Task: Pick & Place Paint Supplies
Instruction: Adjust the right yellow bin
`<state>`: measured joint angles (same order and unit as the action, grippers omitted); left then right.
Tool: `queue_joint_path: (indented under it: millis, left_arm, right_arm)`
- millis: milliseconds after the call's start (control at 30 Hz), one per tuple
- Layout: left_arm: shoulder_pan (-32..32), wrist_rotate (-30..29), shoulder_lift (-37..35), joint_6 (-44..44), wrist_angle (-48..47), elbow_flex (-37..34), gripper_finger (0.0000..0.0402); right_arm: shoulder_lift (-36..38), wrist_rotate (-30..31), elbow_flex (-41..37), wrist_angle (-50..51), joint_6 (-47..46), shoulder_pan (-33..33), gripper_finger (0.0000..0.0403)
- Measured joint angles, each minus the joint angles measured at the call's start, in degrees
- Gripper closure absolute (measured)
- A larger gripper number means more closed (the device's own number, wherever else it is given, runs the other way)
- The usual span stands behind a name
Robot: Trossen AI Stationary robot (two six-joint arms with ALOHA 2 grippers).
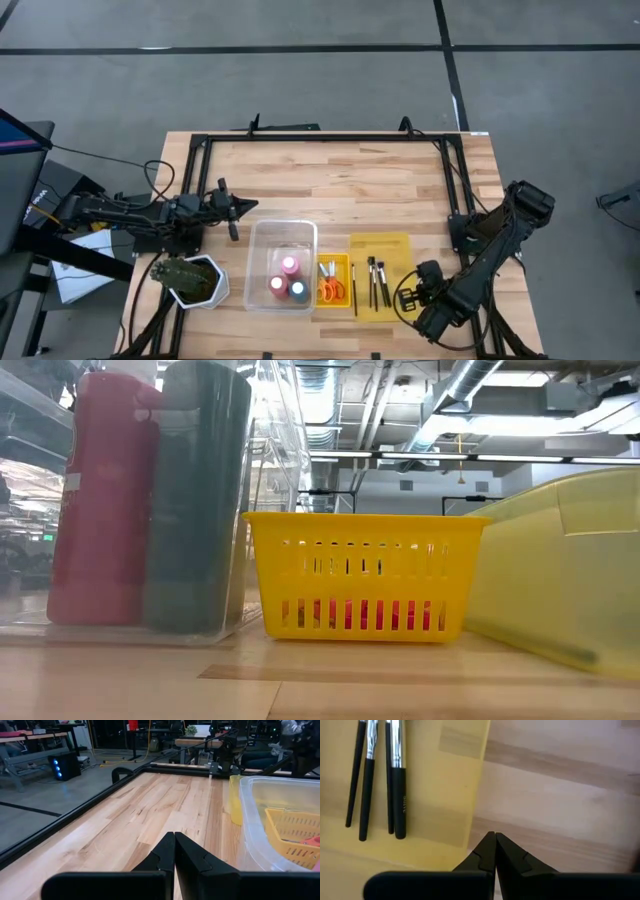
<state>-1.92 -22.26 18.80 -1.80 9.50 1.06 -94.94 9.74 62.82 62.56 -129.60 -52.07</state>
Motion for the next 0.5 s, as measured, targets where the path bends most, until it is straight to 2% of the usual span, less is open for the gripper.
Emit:
queue_joint_path:
  millis: [167, 500]
  left_arm:
    - [0.00, 0.00, -0.01, 0.00, -0.01, 0.00, 0.0402]
    - [0.00, 0.00, -0.01, 0.00, 0.00, 0.00, 0.0402]
  right_arm:
    - [0.00, 0.69, -3.27, -5.62, 0.09, 0.08, 0.0403]
    - [0.00, 3.84, -3.47, -7.18, 0.41, 0.91, 0.0403]
